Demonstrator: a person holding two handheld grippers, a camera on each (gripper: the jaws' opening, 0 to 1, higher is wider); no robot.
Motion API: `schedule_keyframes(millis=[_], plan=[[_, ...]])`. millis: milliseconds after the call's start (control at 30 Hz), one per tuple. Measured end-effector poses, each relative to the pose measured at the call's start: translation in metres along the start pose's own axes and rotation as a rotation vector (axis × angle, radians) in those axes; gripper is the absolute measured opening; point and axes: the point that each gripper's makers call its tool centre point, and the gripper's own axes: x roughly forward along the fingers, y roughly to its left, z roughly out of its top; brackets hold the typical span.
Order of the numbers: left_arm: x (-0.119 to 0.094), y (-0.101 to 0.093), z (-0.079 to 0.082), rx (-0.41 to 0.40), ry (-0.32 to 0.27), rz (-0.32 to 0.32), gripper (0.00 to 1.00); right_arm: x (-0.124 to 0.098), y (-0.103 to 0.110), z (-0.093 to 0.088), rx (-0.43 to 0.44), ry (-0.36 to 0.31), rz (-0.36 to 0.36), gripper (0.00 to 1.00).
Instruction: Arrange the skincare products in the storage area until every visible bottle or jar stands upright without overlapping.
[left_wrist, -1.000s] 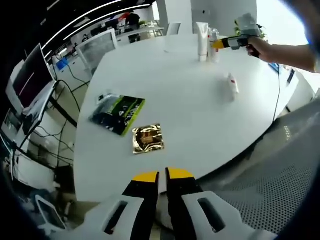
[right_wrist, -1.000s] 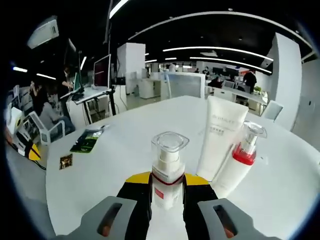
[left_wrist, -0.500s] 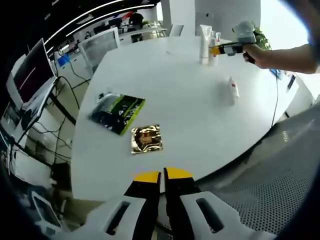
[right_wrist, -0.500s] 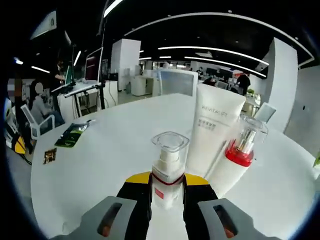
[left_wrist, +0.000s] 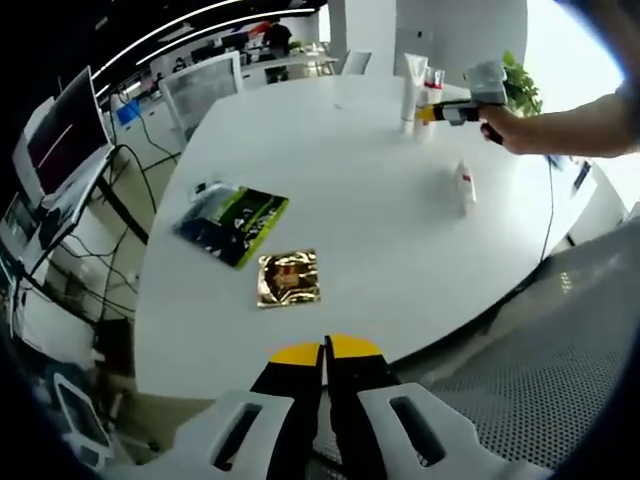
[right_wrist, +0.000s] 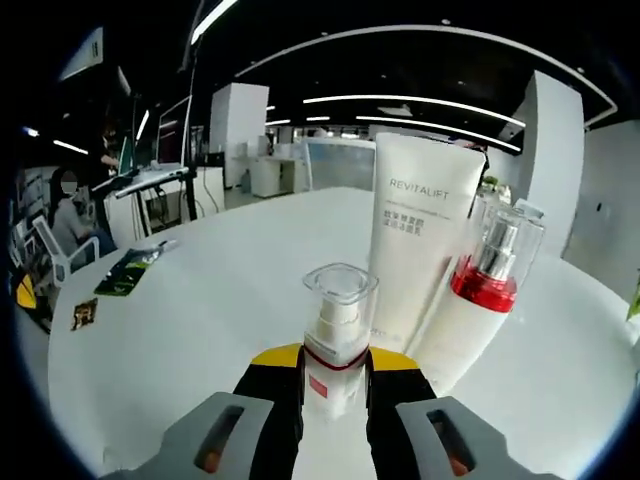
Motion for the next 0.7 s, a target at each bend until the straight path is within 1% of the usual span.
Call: schedule_keyframes(millis=[167,500,700], plan=[[0.0001,0.0000,-0.0003,-0.003,0.001,-0.001,0.01,0.0004,0.0000,0.0021,-0.048,-0.024,-0.013,0.16],[0.0001,0.0008,-0.0011,0.002,0.005,0.003,0.01,-0.0007,-0.0037,0.0013,-0.033,-0.050,-0.050,0.16],[-0.0001,0.0015,-0.0005,0.003,0.000,0.007,0.01,-0.0008,-0.0057,0.0006,-0.034,-0.040,-0.057,0.17]])
